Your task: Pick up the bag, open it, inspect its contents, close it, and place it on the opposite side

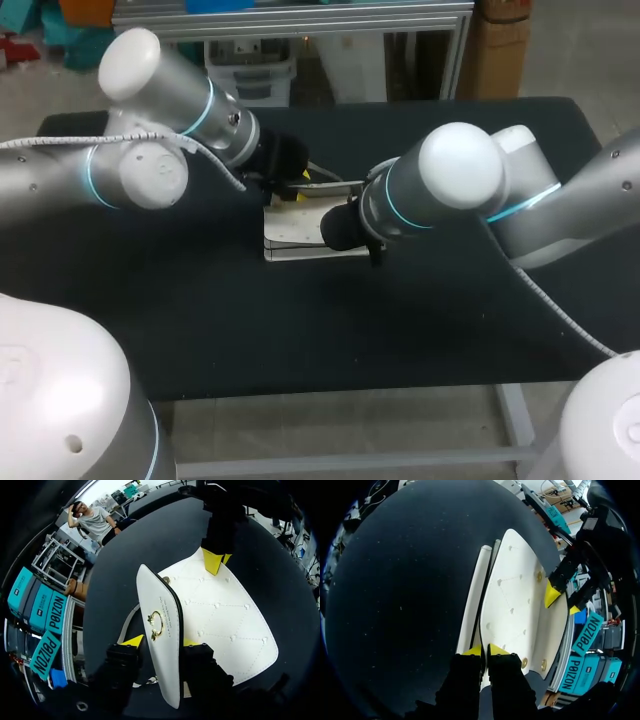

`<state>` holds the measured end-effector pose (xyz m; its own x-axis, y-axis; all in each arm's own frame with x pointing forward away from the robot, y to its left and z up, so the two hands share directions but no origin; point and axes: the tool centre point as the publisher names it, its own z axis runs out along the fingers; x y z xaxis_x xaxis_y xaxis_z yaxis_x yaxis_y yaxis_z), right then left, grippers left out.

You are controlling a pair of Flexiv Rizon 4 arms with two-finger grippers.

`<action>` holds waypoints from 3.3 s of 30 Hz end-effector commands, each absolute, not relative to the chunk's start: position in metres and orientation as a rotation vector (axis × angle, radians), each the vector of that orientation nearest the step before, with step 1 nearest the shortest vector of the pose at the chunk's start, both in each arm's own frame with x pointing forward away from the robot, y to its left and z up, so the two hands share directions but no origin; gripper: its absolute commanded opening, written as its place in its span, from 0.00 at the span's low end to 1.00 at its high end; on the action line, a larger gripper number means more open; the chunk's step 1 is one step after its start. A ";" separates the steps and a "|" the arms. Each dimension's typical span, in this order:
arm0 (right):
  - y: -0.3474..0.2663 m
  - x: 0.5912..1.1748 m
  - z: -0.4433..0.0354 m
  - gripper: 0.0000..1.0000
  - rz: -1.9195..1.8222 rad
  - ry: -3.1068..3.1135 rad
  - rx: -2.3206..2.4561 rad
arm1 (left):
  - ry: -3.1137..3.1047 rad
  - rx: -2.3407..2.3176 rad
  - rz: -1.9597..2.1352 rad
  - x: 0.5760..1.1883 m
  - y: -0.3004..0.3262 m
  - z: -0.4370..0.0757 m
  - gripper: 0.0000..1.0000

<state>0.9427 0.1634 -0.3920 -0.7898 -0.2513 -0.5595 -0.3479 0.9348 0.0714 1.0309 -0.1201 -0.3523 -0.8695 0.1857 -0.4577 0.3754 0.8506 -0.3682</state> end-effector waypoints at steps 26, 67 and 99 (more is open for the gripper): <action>0.168 0.942 -0.395 0.00 0.180 2.508 -0.448 | 2.807 0.347 -0.918 1.061 -0.109 -0.328 0.00; 0.135 0.935 -0.277 1.00 0.310 2.363 -0.081 | 2.610 0.052 -0.885 1.039 -0.098 -0.240 0.00; 0.145 0.951 -0.251 0.00 0.325 2.509 -0.161 | 2.637 0.066 -0.921 1.026 -0.102 -0.233 0.00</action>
